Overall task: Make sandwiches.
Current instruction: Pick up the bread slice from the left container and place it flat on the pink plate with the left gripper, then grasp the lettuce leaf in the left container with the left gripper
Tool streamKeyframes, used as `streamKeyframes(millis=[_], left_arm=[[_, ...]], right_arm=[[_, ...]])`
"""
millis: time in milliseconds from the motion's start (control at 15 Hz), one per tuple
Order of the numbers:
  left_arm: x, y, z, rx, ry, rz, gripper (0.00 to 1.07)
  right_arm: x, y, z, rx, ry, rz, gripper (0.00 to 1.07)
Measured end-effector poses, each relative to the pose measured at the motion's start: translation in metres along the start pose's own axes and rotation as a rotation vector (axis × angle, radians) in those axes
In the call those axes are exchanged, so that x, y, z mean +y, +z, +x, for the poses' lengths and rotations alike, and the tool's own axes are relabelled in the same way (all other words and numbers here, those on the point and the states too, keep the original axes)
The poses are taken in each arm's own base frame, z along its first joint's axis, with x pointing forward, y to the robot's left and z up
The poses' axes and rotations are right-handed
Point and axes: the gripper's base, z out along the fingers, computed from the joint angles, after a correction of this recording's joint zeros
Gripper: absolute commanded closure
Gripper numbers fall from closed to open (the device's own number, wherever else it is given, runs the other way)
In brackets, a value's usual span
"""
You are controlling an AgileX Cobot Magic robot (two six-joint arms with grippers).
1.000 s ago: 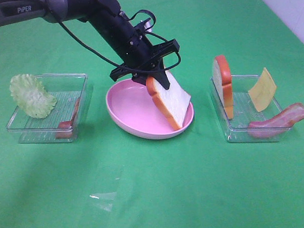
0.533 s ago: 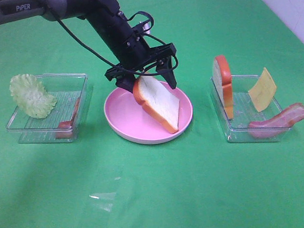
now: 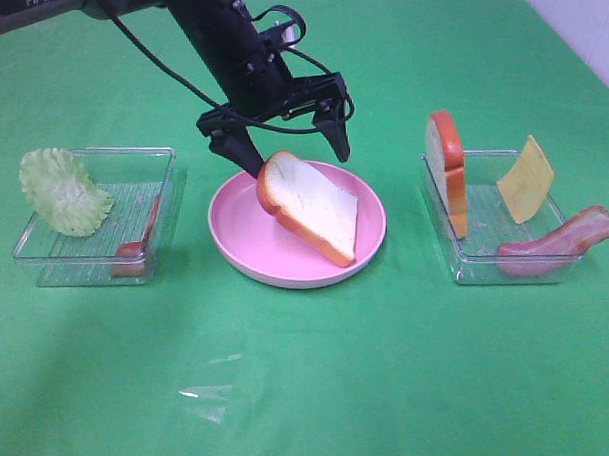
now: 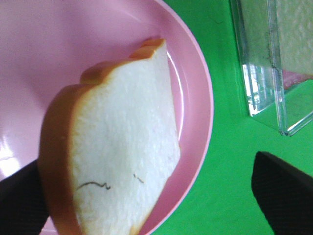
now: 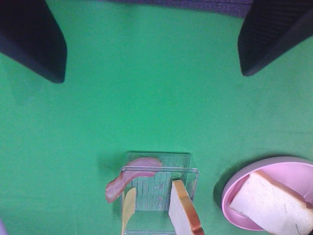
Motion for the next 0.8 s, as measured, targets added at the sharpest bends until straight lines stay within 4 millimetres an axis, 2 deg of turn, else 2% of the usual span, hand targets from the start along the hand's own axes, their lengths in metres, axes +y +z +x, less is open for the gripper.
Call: streamKeyframes(millis=[67,133,200,267,400,667,800], left_arm=[[0.0,-0.004,-0.002,-0.018,0.007,-0.02,0.04],[-0.002,-0.017,-0.009,-0.077,0.024,-0.067,0.04],[-0.006,-0.031,-0.014,-0.127,0.041,-0.095,0.04],[-0.011,-0.056,-0.016,-0.191,0.066,-0.142,0.04],[-0.013,-0.081,-0.016,-0.25,0.096,-0.209,0.04],[-0.002,-0.129,-0.012,-0.321,0.096,-0.279,0.04],[0.012,-0.146,-0.004,-0.314,0.069,-0.309,0.04]], right_arm=[[0.0,0.0,0.0,0.0,0.0,0.0,0.14],[0.0,0.0,0.0,0.0,0.0,0.0,0.14],[0.0,0.0,0.0,0.0,0.0,0.0,0.14],[0.0,0.0,0.0,0.0,0.0,0.0,0.14],[0.0,0.0,0.0,0.0,0.0,0.0,0.14],[0.0,0.0,0.0,0.0,0.0,0.0,0.14],[0.0,0.0,0.0,0.0,0.0,0.0,0.14]])
